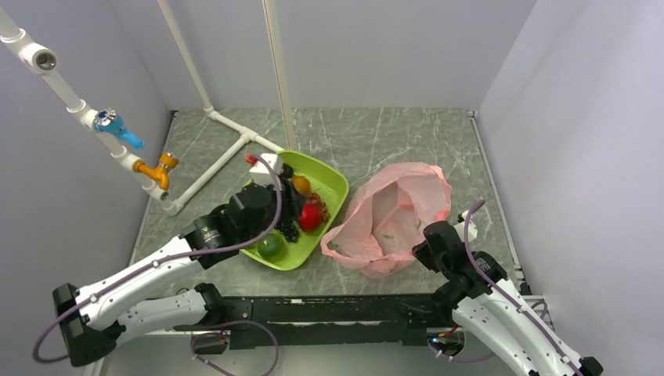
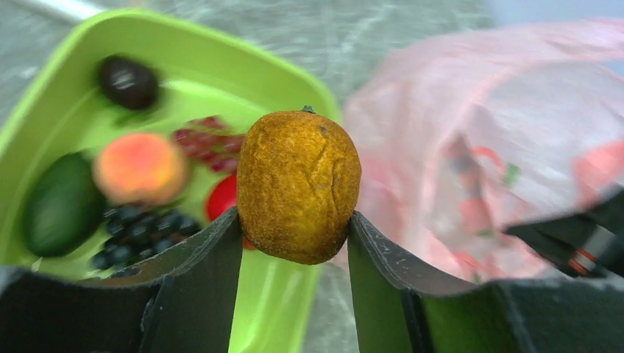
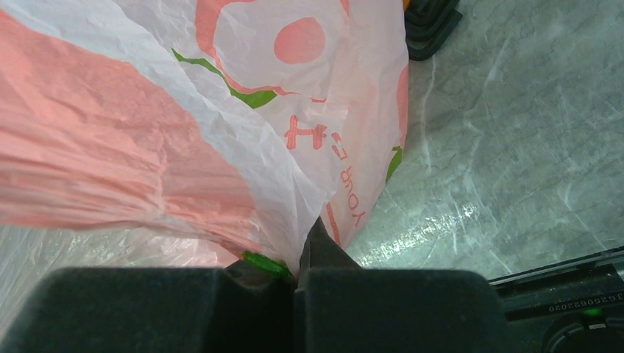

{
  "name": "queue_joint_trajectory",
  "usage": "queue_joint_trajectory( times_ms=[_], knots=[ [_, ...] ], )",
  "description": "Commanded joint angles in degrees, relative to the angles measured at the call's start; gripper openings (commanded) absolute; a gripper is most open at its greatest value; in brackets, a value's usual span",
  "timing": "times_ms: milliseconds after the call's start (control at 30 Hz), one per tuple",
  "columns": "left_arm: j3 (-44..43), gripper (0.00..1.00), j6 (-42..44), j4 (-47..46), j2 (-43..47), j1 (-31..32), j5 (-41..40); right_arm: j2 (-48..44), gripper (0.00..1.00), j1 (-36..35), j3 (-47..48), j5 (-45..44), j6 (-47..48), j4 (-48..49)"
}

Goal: Take the fake fruits out of the plastic bag
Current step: Place the fake fruit in the bin.

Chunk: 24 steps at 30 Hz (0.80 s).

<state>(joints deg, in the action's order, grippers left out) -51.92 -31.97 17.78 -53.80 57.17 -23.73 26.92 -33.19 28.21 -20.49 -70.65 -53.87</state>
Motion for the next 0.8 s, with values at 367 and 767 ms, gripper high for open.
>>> queue_joint_trajectory(
  times_ms=[367, 767],
  knots=[
    [-4.01, 0.44, -2.75, 2.65, -20.18, -24.31, 22.86, -0.31, 0.00, -0.28, 1.57, -0.28, 1.18, 1.40],
    [-16.76, 0.86, -5.88, 1.69, -36.81, -24.85, 34.09, -1.23, 0.00, -0.23, 1.28, -0.52, 1.69, 1.34]
  ],
)
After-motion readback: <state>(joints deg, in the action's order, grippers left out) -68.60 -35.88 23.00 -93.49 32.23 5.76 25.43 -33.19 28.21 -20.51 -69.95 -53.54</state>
